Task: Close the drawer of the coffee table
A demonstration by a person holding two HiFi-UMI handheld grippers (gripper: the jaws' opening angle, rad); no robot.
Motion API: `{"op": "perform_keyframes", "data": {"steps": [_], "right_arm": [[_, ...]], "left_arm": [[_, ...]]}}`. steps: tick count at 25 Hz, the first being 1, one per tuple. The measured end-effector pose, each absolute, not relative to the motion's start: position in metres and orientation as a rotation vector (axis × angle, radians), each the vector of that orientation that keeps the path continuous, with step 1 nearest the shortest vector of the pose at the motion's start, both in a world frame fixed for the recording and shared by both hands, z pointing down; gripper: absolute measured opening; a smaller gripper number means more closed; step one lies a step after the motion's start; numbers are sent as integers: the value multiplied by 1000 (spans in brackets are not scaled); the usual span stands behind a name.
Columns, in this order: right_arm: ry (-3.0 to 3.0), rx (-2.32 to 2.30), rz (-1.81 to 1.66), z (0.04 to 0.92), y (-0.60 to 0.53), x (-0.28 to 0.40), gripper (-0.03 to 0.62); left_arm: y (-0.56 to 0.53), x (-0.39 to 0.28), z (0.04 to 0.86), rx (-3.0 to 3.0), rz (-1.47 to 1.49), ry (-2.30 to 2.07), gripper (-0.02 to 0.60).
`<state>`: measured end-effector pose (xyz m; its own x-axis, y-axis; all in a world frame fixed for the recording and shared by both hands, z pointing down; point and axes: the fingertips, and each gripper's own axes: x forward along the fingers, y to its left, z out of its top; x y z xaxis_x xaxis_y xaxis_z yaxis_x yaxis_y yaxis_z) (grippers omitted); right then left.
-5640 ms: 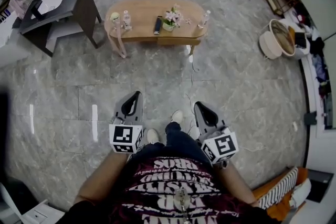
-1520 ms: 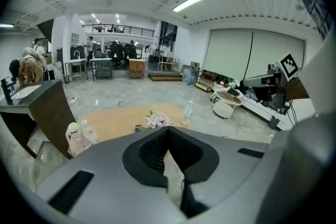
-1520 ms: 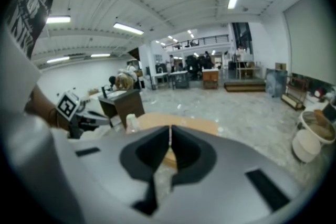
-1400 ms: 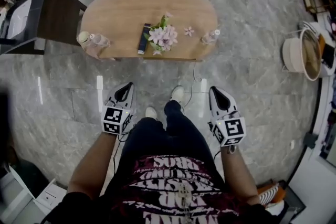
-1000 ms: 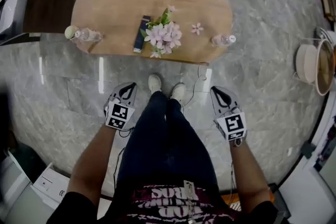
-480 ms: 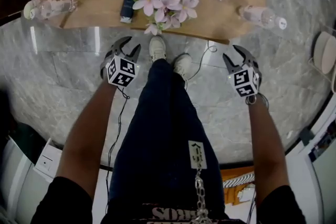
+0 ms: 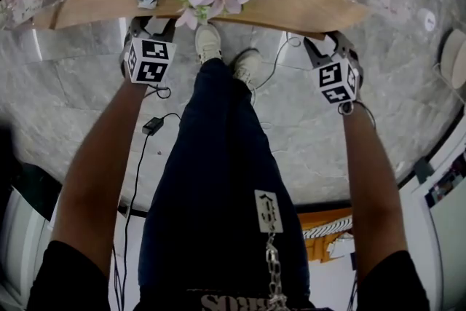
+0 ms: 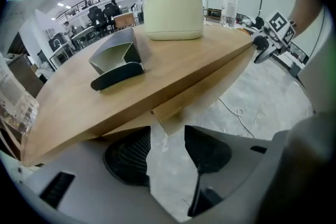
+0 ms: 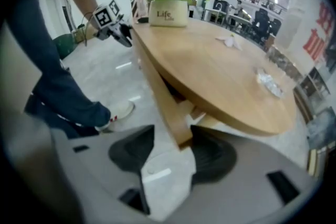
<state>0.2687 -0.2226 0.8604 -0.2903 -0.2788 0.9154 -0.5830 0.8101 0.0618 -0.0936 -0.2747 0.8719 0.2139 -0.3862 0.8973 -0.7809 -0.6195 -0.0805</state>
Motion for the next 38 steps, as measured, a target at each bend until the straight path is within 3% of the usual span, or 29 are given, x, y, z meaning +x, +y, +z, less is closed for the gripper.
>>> {"op": "perform_keyframes", "data": {"steps": [5, 7, 12, 38], "right_arm": [[-1883, 634, 309, 870, -228, 266, 210], [-1875, 643, 286, 869, -231, 268, 160], [-1867, 559, 246, 869, -225, 267, 146], [-1832, 446, 340, 873, -108, 250, 132]], "left_arm": [[-280, -82, 874, 2150, 1331, -1098, 201], [-279, -80, 873, 2153, 1366, -1100, 193], [-270, -81, 870, 2166, 1490, -1046, 181], [-158, -99, 874, 2051, 1513, -985, 172]]}}
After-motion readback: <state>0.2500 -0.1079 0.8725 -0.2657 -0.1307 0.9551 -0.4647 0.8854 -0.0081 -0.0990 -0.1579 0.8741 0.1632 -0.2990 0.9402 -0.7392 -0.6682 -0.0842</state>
